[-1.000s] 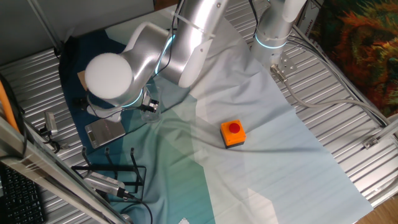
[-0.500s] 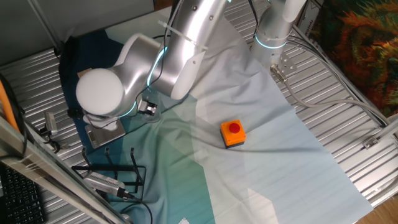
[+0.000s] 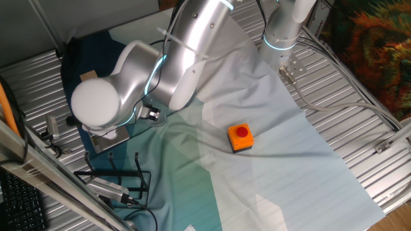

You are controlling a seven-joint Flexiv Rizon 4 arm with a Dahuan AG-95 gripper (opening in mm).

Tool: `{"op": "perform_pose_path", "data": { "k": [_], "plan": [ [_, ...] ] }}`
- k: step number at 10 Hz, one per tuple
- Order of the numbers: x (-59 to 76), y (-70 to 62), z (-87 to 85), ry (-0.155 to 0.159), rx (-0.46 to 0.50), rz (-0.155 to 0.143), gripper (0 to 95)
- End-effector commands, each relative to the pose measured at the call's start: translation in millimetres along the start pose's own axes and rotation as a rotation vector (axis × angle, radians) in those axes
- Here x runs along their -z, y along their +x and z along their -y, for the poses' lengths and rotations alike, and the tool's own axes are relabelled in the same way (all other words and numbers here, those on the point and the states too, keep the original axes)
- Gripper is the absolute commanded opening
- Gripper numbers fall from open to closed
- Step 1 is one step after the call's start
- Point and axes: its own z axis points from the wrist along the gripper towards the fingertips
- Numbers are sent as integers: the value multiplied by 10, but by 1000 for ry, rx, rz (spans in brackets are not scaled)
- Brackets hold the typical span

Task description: Take the cup off the cup rack

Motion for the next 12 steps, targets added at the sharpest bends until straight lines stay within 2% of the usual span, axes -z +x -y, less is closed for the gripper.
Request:
{"op": "perform_pose_path", "data": {
  "k": [1,7,9,12],
  "plan": [
    [14,28,-6,-5,3,-17,0],
    [36,41,-8,-1,12,-94,0],
    [16,33,-3,4,18,-104,0],
    [-29,64,64,6,30,-103,0]
  ]
}}
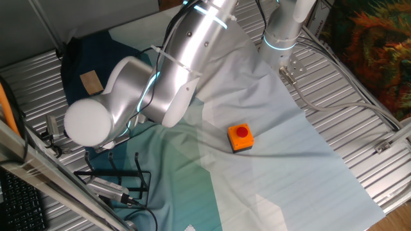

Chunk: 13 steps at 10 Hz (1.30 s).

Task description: Take the cup off the cup rack

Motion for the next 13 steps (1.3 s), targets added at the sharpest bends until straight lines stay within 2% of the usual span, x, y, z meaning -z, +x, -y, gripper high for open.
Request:
{"op": "perform_pose_path", "data": {
  "k": [1,4,8,13],
  "plan": [
    [-11,34,23,1,5,3,0],
    [-28,64,65,3,11,4,0],
    [-83,30,70,3,12,5,0],
    [-111,10,72,0,6,-14,0]
  ]
}}
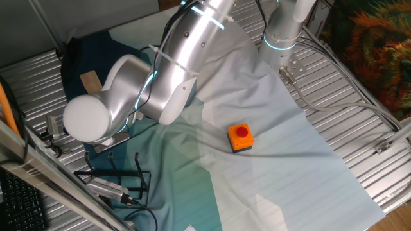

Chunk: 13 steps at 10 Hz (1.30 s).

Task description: Take the cup off the cup rack

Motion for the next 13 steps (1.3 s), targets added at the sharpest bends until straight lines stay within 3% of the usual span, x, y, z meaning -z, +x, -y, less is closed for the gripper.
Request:
{"op": "perform_pose_path", "data": {
  "k": [1,4,13],
  "plan": [
    [-8,-14,-2,-3,-5,-4,0],
    [-6,-27,-2,-1,-12,-32,0],
    [1,-54,1,-16,-5,-58,0]
  ]
}}
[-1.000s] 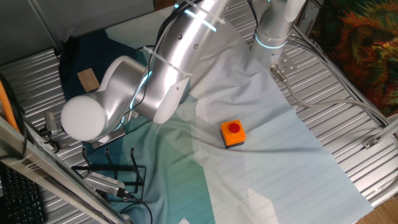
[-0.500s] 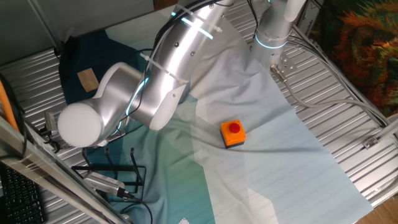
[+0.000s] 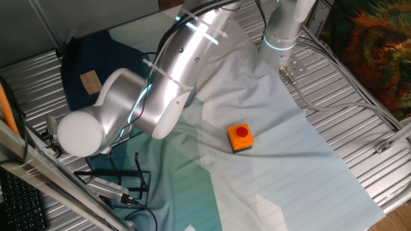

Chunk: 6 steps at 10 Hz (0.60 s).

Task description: Take the cup off the cup rack

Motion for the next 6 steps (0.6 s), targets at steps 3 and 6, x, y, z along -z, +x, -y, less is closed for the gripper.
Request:
{"op": "perform_pose_path", "data": {
  "k": [3,6],
  "plan": [
    [-53,52,-30,6,3,5,0],
    [-49,81,-42,11,4,-7,0]
  ]
}}
